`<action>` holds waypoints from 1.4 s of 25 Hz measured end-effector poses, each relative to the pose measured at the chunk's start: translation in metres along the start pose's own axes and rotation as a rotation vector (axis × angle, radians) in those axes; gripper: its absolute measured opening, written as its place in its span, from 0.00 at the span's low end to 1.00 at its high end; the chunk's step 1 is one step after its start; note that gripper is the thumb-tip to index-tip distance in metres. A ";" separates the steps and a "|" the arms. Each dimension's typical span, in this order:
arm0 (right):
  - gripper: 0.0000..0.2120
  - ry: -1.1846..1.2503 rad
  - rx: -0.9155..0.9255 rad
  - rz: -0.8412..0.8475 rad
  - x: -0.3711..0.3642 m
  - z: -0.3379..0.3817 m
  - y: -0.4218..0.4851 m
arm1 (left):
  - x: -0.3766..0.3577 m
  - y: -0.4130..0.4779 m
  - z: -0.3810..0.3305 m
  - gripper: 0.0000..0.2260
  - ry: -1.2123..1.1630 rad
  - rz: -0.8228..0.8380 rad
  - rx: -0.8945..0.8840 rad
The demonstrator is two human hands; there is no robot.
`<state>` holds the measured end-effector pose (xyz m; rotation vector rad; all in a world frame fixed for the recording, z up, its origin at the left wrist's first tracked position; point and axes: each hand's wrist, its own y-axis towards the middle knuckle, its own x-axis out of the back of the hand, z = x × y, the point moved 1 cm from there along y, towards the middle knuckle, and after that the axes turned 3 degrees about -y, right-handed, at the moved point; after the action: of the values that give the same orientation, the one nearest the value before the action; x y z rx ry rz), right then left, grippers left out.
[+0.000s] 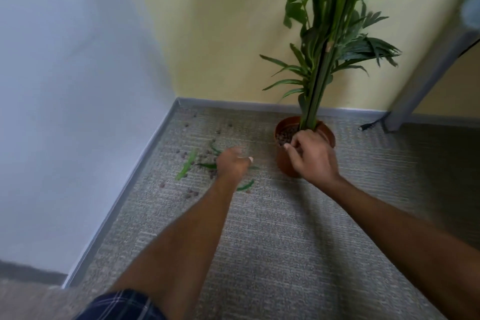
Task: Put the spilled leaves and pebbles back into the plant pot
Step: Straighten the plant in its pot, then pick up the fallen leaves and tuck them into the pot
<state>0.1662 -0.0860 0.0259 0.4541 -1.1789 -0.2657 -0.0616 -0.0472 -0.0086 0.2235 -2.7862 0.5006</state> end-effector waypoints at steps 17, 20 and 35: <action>0.09 -0.210 0.191 0.817 -0.136 0.101 0.010 | 0.173 0.043 0.079 0.04 0.332 -0.193 0.065; 0.11 -0.380 0.341 0.817 -0.155 0.095 -0.002 | 0.162 0.060 0.078 0.05 0.420 -0.150 0.039; 0.13 -0.206 0.315 0.640 -0.179 0.056 0.019 | 0.117 0.127 0.085 0.10 1.068 -0.115 -0.132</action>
<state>0.0478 -0.0039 -0.0953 0.3033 -1.5122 0.4410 -0.2204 0.0287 -0.0873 0.0501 -1.7397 0.2740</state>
